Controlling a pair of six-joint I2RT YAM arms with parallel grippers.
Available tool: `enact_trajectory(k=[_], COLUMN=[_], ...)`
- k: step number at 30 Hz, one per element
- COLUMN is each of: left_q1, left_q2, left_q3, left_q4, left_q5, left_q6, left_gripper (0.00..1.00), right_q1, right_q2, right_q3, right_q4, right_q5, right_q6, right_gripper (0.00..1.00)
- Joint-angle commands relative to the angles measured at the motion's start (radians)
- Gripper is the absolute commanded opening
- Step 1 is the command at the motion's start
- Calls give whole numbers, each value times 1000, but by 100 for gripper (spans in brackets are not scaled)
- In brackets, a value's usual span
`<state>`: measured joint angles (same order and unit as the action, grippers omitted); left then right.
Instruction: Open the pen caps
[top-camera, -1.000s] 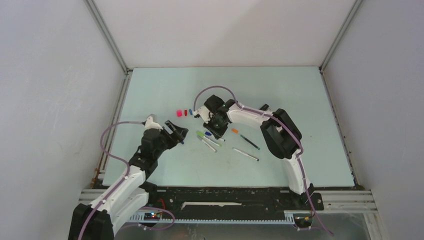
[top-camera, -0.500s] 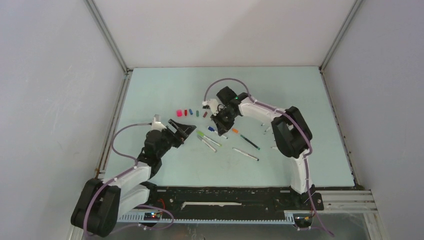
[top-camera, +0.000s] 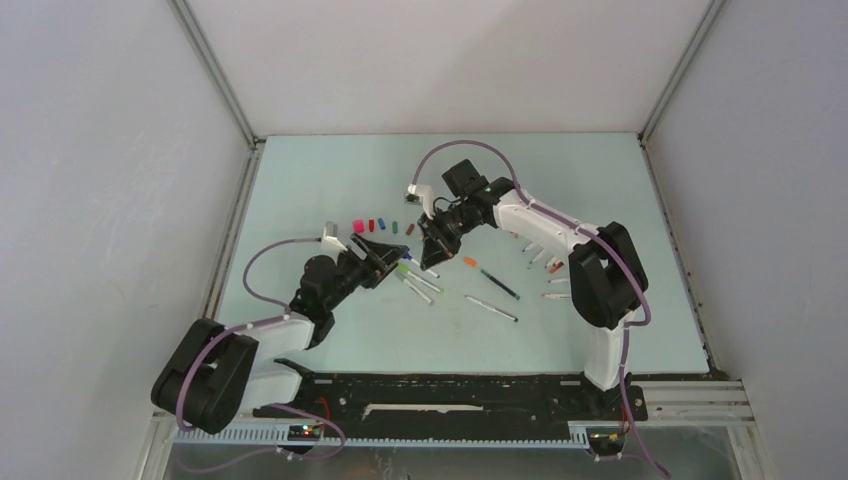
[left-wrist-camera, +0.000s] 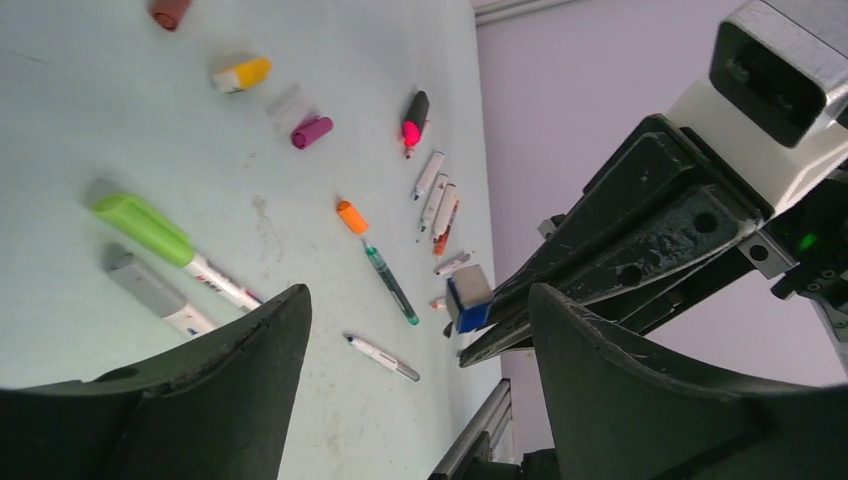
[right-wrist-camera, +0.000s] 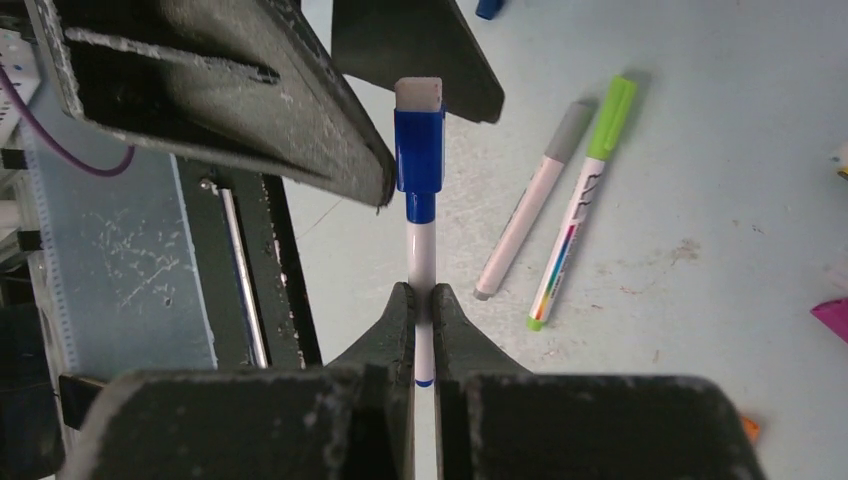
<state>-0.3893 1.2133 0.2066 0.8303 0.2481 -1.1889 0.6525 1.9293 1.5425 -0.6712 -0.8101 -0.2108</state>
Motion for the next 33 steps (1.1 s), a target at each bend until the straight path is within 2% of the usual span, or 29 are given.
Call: enact_trajectory(k=[1, 4, 6, 10, 13, 14, 16, 19, 20, 22, 24, 27, 31, 33], left_q1=[-26, -40, -48, -57, -59, -61, -67, -80, -86, -94, -98, -98, -86, -59], left_q2=[22, 35, 48, 63, 60, 57, 47, 38, 37, 38, 41, 36, 23, 13], left_q3=[69, 76, 81, 93, 100, 102, 107, 122, 125, 133, 137, 136, 164, 177], left_q4=[71, 70, 74, 75, 56, 39, 21, -5, -4, -2, 4, 29, 35, 46], left_q5=[-7, -18, -23, -23, -25, -28, -30, -30, -31, -30, -29, -34, -44, -44], left_q6=[-16, -18, -17, -14, -5, 1, 17, 35, 37, 38, 34, 24, 19, 6], left_gripper=[79, 73, 64, 34, 6, 1, 0, 0, 0, 0, 0, 0, 0, 0], right_q1=[5, 13, 21, 31, 32, 32, 32, 32, 32, 31, 32, 37, 45, 48], right_q2=[-9, -6, -6, -1, 2, 2, 2, 5, 6, 9, 10, 15, 26, 21], right_q3=[4, 7, 7, 10, 10, 10, 13, 15, 15, 13, 9, 7, 4, -7], right_q4=[11, 10, 9, 5, 5, 5, 5, 6, 9, 18, 25, 24, 4, -1], right_q5=[-65, -69, -68, -54, -42, -37, -41, -40, -37, -31, -31, -36, -51, -50], right_q6=[21, 21, 21, 25, 24, 24, 24, 37, 43, 57, 67, 69, 53, 39], right_gripper=[0, 0, 0, 0, 0, 0, 4, 36, 41, 43, 40, 31, 3, 0])
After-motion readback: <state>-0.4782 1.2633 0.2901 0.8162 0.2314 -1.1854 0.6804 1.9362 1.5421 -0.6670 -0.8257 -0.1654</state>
